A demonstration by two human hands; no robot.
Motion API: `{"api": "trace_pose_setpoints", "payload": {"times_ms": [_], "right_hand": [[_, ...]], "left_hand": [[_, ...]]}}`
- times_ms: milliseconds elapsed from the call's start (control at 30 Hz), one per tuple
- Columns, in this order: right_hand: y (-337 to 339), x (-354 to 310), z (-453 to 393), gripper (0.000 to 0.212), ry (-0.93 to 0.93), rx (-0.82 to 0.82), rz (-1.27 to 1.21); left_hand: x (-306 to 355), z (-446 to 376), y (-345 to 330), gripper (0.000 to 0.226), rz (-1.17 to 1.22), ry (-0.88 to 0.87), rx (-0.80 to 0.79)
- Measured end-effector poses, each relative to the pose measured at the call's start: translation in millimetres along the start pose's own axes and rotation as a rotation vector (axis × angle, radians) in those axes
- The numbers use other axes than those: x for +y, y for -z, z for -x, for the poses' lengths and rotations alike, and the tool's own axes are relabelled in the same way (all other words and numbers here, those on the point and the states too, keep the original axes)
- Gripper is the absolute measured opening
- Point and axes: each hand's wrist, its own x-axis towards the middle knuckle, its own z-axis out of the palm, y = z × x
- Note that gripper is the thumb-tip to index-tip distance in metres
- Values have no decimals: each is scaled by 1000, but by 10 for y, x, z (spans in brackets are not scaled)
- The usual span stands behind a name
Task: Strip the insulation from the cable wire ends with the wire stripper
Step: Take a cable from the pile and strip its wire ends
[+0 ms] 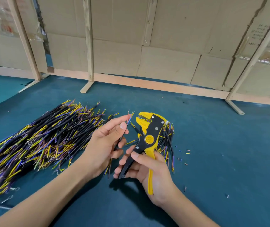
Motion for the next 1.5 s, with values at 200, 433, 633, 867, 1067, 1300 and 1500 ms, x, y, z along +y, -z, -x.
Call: {"api": "trace_pose_setpoints", "payload": {"times_ms": [200, 433, 633, 867, 1067, 1300, 1500], "right_hand": [[-18, -15, 3, 21, -3, 11, -4], [-4, -18, -1, 15, 35, 5, -10], [-5, -29, 6, 23, -18, 21, -47], [-6, -24, 24, 25, -31, -46, -45], [-7, -14, 16, 25, -36, -41, -25], [28, 9, 16, 25, -68, -118, 111], [38, -4, 16, 23, -109, -172, 170]], "left_hand": [[-6, 73, -60, 25, -156, -123, 1], [-3, 76, -33, 14, -112, -24, -33], [17, 13, -5, 17, -194, -89, 50], [145, -46, 44, 21, 136, -103, 171], [161, -87, 161, 22, 385, 11, 223], [80, -33, 113, 24, -389, -291, 312], [80, -8, 40, 23, -299, -282, 331]]}}
